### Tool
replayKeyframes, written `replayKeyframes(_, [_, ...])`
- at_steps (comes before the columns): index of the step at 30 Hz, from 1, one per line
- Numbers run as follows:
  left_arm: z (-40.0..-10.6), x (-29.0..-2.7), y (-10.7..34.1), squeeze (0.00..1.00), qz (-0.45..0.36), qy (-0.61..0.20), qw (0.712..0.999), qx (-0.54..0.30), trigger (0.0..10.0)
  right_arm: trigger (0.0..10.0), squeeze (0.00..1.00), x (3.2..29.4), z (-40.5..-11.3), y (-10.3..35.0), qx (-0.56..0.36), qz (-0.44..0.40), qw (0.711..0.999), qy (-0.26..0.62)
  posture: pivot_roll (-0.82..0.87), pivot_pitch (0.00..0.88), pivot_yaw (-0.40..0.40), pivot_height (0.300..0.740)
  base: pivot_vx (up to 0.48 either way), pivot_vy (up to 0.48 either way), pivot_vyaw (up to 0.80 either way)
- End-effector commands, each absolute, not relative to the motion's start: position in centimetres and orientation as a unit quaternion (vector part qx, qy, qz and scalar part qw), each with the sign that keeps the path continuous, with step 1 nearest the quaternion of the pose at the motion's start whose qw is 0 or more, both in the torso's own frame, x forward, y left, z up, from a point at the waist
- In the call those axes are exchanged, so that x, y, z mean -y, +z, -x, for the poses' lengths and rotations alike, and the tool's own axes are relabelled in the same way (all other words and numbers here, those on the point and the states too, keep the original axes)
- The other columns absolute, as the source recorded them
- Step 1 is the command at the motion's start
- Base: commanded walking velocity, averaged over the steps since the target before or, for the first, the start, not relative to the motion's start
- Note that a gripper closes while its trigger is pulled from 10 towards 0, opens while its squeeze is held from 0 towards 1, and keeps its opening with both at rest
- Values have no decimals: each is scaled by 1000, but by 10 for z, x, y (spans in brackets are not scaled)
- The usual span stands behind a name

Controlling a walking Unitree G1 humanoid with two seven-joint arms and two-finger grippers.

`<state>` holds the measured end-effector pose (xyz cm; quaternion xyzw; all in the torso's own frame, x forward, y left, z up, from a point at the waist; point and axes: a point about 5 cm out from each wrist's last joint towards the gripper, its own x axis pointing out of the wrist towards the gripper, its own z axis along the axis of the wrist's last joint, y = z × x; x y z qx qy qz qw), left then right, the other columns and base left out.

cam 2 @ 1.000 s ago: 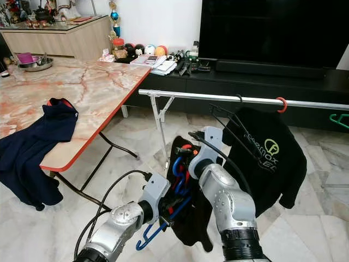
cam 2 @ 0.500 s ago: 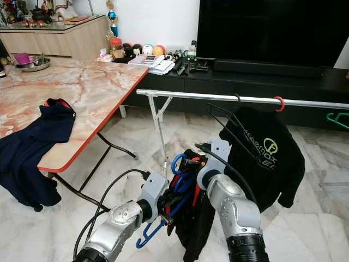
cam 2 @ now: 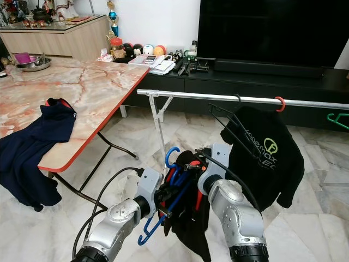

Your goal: Hang hanger

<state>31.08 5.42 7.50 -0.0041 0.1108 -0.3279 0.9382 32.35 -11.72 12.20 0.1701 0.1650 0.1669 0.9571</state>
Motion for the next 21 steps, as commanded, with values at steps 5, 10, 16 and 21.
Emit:
replayKeyframes(5, [-316,-55,81,0,15,-316,944,-94,10000,10000,1000,114,-321,133,-146,-132,964,178,51,0,-32,740,0,0,0])
replayKeyframes(10, [-317,-55,82,0,17,-313,945,-93,10000,10000,1000,111,-317,130,-152,-133,962,182,50,0,-31,740,0,0,0])
replayKeyframes(16, [-319,-57,82,0,25,-303,948,-90,10000,10000,1000,105,-311,127,-162,-116,960,196,45,0,-32,740,0,0,0])
replayKeyframes(21, [-320,-57,83,0,25,-299,950,-89,10000,10000,1000,100,-305,121,-171,-97,959,206,45,0,-34,740,0,0,0])
